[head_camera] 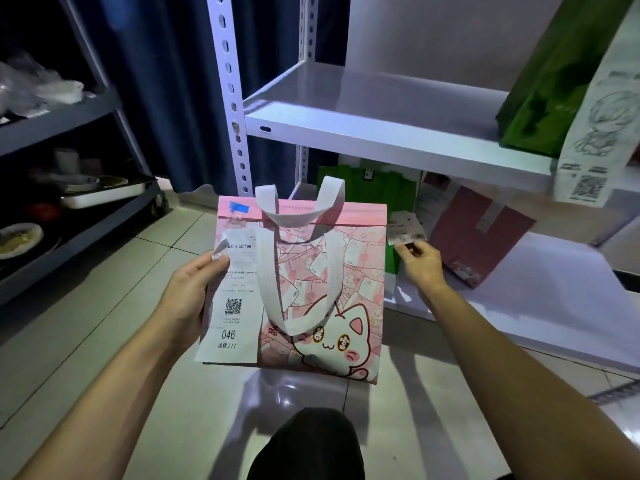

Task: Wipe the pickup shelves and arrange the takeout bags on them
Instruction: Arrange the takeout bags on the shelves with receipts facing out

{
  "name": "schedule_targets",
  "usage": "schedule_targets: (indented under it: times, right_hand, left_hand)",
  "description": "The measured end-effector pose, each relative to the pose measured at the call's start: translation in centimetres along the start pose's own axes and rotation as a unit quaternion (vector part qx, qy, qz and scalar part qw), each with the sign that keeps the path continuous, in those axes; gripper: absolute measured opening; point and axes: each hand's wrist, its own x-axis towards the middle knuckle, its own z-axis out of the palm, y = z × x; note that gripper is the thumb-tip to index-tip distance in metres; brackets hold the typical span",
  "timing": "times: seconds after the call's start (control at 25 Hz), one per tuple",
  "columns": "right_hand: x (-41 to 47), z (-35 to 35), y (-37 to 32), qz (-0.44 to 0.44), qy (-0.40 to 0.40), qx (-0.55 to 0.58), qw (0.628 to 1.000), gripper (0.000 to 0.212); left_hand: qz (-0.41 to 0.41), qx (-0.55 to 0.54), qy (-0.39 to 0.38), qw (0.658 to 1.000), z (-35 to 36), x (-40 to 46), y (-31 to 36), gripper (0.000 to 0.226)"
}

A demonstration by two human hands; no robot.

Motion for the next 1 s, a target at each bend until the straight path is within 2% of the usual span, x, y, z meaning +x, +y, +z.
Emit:
schedule_targets:
  times: [0.08, 0.16, 0.24, 0.36, 0.44, 0.52, 0.56, 0.64, 0.76, 0.88, 1.0]
  right_hand:
    - [-1.3, -1.0, -0.4, 0.056, -0.025, -0.058, 0.996, 0.029]
    - [-3.7, -2.0, -1.4, 0.094, -0.063, -0.094, 0.989, 0.024]
    - [-6.8, -3.2, -2.8, 0.099, -0.09, -0.06, 0.989, 0.019]
    - [-11.3, -5.2, -5.7, 0.098, -0.081, 0.017, 0.992, 0.03]
    - [-13.7, -6.6, -7.6, 0.045, -0.039, 0.032, 0.998, 0.025]
    - [-16.0, -7.7, -10.2, -0.05, 0.017, 0.043, 0.998, 0.022]
    - [-17.1, -8.2, -11.7, -0.102, 0.022, 0.063, 0.993, 0.026]
    - [-19.4, -8.8, -15.1, -0.183, -0.021, 0.097, 0.978, 0.032]
    - [-21.0, -9.5, -19.6, -0.219, -0.067, 0.085, 0.97, 0.017]
    - [-20.0, -10.7, -23.3, -0.237, -0.055, 0.137, 0.96, 0.01]
    - [-17.5, -11.8, -27.5, -0.266, -0.028, 0.19, 0.945, 0.01]
  left_hand:
    - [0.001, 0.004, -0.005, 1.0, 0.3, 0.2, 0.0, 0.025]
    - [0.005, 0.004, -0.014, 1.0, 0.8, 0.3, 0.2, 0.022]
    - [0.007, -0.001, -0.021, 1.0, 1.6, 0.4, 0.5, 0.02]
    - [0.008, -0.006, -0.032, 0.999, 2.8, 0.4, 1.2, 0.02]
    - [0.007, -0.023, -0.037, 0.999, 3.4, 0.4, 2.2, 0.021]
    - [0.014, -0.034, -0.043, 0.998, 3.9, 0.5, 3.9, 0.022]
    - [0.025, -0.034, -0.049, 0.998, 4.2, 0.4, 4.7, 0.022]
    - [0.056, -0.04, -0.059, 0.996, 5.2, -0.1, 6.6, 0.023]
    - [0.08, -0.051, -0.071, 0.993, 7.1, -0.8, 9.9, 0.025]
    - [0.098, -0.029, -0.091, 0.991, 8.8, -1.3, 13.8, 0.026]
    - [0.153, -0.018, -0.144, 0.978, 10.5, -1.4, 18.3, 0.03]
